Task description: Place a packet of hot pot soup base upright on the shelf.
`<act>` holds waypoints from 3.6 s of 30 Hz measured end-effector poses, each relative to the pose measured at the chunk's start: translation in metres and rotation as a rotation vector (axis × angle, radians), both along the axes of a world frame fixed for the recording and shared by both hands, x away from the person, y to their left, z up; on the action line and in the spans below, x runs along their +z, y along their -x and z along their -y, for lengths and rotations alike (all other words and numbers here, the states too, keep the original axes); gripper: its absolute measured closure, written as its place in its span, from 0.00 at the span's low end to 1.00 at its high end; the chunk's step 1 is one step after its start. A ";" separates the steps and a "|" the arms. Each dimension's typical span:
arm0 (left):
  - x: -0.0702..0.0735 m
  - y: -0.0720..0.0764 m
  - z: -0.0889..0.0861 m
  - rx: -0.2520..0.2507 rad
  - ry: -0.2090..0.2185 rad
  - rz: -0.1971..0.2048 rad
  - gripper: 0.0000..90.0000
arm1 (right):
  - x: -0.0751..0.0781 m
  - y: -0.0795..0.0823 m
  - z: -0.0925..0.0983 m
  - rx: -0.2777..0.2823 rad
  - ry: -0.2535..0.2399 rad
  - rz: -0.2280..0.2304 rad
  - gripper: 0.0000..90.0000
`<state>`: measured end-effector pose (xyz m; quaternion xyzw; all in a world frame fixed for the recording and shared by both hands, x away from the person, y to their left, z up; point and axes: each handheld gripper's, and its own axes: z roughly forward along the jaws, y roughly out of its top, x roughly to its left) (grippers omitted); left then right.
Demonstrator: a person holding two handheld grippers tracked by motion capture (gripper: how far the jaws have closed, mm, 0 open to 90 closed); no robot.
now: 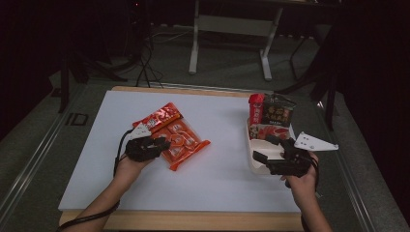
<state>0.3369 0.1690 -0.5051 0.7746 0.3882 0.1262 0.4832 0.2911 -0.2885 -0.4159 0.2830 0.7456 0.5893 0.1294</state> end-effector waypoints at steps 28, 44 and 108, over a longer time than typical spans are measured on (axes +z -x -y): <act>-0.012 -0.086 0.116 -0.102 -0.193 -0.177 1.00 | -0.013 0.001 -0.008 0.041 0.024 -0.002 0.16; -0.024 -0.101 0.131 -0.102 -0.257 -0.263 1.00 | -0.015 0.001 -0.010 0.053 0.035 -0.004 0.16; -0.006 -0.065 -0.035 0.106 -0.125 -0.124 1.00 | -0.013 0.004 -0.017 0.066 0.045 0.001 0.17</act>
